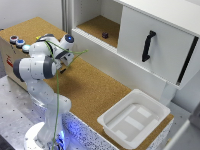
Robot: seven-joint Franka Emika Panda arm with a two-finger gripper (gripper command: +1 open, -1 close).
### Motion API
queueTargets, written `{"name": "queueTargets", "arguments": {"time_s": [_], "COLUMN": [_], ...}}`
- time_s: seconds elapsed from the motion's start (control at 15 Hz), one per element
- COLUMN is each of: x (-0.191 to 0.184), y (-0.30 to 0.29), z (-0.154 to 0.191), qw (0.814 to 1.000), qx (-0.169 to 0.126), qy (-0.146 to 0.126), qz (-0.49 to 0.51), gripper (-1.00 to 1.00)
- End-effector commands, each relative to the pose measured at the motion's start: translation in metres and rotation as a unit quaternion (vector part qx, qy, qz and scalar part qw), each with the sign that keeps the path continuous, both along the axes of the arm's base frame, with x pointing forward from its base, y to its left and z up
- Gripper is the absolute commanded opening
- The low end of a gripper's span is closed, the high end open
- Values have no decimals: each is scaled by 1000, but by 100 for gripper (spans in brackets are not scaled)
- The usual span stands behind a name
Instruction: Open the cabinet drawer
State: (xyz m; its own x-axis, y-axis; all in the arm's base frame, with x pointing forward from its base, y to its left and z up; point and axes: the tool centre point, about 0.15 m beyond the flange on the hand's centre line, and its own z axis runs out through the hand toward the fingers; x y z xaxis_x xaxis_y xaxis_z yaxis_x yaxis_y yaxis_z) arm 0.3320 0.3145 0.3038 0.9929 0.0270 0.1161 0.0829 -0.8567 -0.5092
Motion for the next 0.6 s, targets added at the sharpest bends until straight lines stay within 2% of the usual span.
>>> {"name": "queueTargets", "arguments": {"time_s": [0.0,0.53], "x": [7,11], "y": [-36,-61], "z": [-16,-18], "qw": [999,999], "qx": [36,36], "qy": [-1,-2], "qz": [15,15], "gripper": [-100,-100]}}
